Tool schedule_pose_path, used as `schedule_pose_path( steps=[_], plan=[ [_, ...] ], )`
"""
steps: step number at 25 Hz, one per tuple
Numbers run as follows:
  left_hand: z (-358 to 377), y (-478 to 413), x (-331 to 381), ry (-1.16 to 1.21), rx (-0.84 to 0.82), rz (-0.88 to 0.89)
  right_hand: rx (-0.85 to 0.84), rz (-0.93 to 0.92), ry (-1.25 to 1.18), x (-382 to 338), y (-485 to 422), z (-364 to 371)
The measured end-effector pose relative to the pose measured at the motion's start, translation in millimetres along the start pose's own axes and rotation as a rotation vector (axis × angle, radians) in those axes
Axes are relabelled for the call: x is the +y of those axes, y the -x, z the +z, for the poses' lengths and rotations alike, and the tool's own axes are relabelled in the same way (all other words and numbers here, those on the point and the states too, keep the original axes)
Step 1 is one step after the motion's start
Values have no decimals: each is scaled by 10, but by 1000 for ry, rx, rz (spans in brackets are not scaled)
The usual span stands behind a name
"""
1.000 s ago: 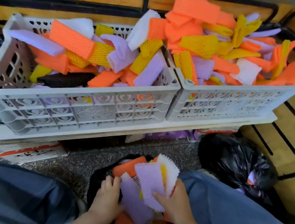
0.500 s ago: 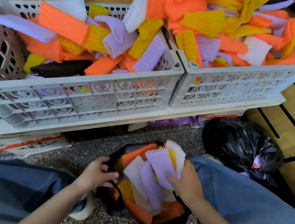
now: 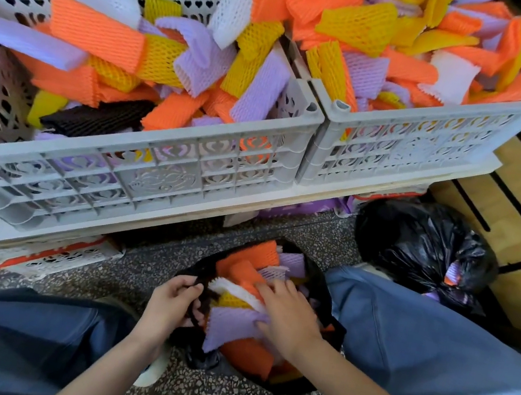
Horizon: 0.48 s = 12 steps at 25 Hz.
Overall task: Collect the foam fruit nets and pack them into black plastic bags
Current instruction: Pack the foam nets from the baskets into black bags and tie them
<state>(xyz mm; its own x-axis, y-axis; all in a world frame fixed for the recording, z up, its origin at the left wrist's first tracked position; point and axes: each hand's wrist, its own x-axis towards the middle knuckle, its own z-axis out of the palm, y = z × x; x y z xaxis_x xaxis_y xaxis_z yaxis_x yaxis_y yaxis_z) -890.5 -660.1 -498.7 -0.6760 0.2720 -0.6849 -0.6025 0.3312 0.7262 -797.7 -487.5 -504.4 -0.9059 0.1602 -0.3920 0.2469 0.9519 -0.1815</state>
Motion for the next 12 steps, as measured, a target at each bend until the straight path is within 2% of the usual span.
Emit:
schedule_pose_path(
  steps=[4, 8, 9, 12],
  plan=[
    [-1, -69, 15, -25, 34, 20, 87, -15, 119, -352, -237, 26],
    [-102, -98, 75, 45, 89, 24, 11, -243, 60, -500, -228, 210],
    [-124, -87, 87, 66, 81, 16, -5, -252, 54, -463, -244, 229],
    [-148, -30, 131, 114, 51, -25, -41, -41, 53, -321, -419, 186]
  ],
)
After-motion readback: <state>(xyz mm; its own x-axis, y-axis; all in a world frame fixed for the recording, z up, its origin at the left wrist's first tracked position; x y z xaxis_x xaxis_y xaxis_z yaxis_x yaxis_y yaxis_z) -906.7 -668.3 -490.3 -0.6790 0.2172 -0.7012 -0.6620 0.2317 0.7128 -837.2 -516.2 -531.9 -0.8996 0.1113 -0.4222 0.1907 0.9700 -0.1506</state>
